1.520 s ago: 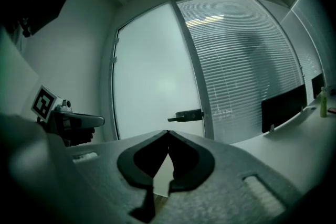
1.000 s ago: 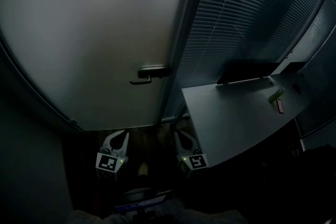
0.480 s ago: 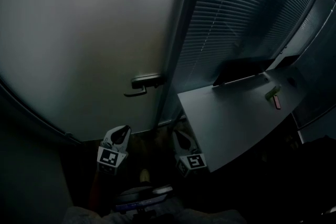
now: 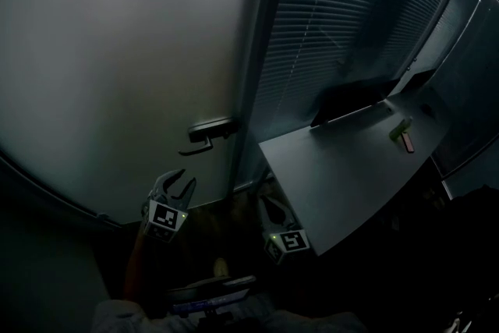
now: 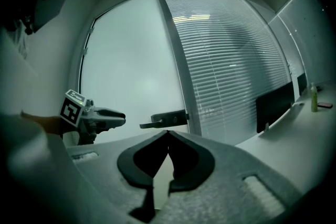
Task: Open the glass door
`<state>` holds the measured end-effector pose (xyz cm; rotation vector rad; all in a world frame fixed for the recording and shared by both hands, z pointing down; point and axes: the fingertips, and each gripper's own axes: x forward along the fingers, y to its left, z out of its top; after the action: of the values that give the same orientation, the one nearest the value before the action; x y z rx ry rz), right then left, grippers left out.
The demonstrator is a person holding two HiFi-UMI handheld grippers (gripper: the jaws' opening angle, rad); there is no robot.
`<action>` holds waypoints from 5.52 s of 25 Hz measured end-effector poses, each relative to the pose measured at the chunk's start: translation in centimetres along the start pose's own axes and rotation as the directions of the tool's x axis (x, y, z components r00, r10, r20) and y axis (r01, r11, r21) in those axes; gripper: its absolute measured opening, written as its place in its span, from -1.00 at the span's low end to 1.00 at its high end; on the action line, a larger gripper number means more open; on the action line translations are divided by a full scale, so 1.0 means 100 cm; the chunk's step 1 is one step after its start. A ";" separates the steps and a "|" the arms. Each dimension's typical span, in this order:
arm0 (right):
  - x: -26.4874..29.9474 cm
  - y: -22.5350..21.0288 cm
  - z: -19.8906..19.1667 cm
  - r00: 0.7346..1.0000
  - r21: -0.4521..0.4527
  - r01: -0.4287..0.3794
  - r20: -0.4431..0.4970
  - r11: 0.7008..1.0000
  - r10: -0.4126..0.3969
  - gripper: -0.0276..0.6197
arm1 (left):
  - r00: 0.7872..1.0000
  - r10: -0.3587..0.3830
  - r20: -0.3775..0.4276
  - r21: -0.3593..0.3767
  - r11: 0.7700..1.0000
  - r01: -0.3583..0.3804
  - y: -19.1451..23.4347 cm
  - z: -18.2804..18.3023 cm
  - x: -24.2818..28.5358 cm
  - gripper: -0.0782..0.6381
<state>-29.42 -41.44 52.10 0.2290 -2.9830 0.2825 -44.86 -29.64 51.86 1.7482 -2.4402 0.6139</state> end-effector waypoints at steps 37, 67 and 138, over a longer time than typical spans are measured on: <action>-0.018 -0.051 -0.034 0.984 0.053 0.177 -0.016 0.983 -0.176 -0.91 | 0.872 -0.205 -0.444 0.398 0.826 0.398 0.020 -0.098 0.127 -0.22; -0.028 -0.071 -0.042 0.971 0.087 0.239 -0.045 0.967 -0.236 -0.91 | 0.826 -0.243 -0.508 0.411 0.775 0.480 0.015 -0.094 0.145 -0.78; -0.196 -0.031 -0.070 0.889 0.099 0.455 0.013 0.885 -0.459 -0.91 | 0.795 -0.352 -0.494 0.482 0.650 0.587 -0.084 -0.099 0.055 -0.78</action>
<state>-8.93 -40.34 56.52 0.9397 -2.8345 0.3608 -40.71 -33.26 64.82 2.1166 -1.4825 1.6169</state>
